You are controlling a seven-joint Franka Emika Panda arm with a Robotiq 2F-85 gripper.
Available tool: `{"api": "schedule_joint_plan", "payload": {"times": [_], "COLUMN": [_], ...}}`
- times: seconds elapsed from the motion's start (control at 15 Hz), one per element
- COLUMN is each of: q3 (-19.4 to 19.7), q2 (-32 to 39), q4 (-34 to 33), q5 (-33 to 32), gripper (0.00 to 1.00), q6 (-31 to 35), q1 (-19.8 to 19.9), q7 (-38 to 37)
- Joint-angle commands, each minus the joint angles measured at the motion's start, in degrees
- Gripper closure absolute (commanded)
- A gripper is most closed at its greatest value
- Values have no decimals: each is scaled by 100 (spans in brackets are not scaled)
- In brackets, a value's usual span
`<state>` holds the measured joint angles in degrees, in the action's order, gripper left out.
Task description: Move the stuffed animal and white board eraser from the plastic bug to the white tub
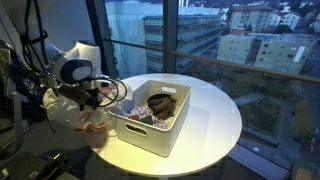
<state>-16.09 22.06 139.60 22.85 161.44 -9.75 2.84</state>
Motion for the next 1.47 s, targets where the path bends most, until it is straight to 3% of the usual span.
{"api": "schedule_joint_plan", "payload": {"times": [0.0, 0.13, 0.6, 1.4], "q3": [-290, -335, 545, 1365], "q2": [242, 361, 952, 1884], "q4": [8, -21, -316, -1045], "q5": [-134, -334, -1792, -1997], "gripper": [0, 0, 0, 3], "q6": [441, 694, 1205, 1478], "q1": [96, 2, -825, -1720], "q7": [114, 72, -456, -1175]}}
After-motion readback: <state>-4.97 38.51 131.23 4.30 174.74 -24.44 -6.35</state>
